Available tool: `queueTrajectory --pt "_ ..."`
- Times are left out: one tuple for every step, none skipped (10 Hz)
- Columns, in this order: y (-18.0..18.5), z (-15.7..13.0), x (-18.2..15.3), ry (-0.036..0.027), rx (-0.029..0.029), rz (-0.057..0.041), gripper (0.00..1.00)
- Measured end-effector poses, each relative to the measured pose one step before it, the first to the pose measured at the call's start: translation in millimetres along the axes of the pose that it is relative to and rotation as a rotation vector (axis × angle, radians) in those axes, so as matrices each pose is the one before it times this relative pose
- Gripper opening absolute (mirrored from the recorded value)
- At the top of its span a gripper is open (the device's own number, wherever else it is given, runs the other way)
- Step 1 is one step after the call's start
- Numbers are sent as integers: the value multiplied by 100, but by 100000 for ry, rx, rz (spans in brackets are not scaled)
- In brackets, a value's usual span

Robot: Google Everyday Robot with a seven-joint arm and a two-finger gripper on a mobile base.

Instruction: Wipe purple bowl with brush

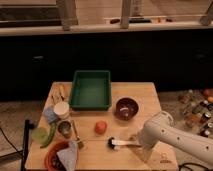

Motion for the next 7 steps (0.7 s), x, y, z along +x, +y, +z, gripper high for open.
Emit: queueTrajectory --pt "-214 42 -220 15 468 -78 68" --pt "-380 -19 -315 44 628 -208 56" --pt "-152 -22 -99 -46 310 72 47" --pt "-135 -62 -3 -96 398 161 38" --pt "-118 -1 -14 -340 324 258 26" --pt "-19 18 59 -352 252 293 16" --pt "-26 -10 68 -309 289 286 6"
